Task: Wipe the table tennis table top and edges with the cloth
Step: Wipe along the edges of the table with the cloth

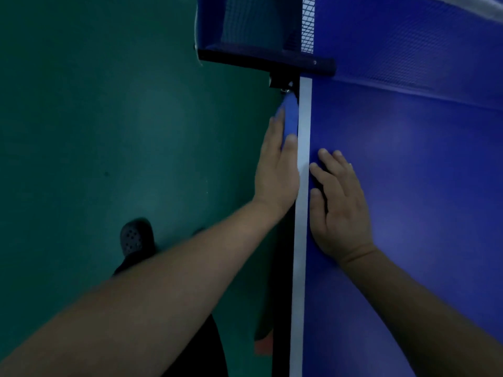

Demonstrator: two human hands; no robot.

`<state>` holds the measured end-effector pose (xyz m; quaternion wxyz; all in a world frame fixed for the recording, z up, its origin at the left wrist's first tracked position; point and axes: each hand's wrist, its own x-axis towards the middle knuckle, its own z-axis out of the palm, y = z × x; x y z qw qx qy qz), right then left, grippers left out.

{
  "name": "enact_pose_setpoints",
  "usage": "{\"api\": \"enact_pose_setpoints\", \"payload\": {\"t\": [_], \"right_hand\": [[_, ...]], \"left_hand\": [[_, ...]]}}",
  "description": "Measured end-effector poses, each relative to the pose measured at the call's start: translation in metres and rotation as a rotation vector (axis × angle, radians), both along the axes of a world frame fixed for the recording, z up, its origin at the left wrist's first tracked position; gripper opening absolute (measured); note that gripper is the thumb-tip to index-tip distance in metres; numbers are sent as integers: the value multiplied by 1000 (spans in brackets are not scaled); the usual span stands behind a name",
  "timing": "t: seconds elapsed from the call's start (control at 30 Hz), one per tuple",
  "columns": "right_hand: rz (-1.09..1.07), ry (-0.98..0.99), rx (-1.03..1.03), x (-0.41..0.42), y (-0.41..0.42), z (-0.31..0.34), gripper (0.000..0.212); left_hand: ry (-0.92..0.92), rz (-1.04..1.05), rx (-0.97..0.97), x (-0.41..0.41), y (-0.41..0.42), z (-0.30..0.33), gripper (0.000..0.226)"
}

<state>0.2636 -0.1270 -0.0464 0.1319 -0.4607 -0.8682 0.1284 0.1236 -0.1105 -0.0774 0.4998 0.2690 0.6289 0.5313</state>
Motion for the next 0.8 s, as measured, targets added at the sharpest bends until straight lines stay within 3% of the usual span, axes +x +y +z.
{"api": "enact_pose_setpoints", "payload": {"t": [0.23,0.33,0.43,0.57,0.8], "right_hand": [[-2,8,-6,1,0,-1,39],[-2,15,-2,1,1,-2,39],[-2,18,19,1,1,-3,39],[-6,25,13,0,1,-2,39],[-20,7,4,0,0,0,38]], "left_hand": [[-77,-16,-84,82,-200,23,53],[-16,-30,-119,73,-176,21,54],[42,-11,-43,44,-101,12,57],[53,45,-103,21,-30,14,59],[49,-17,-76,56,-141,35,54]]}}
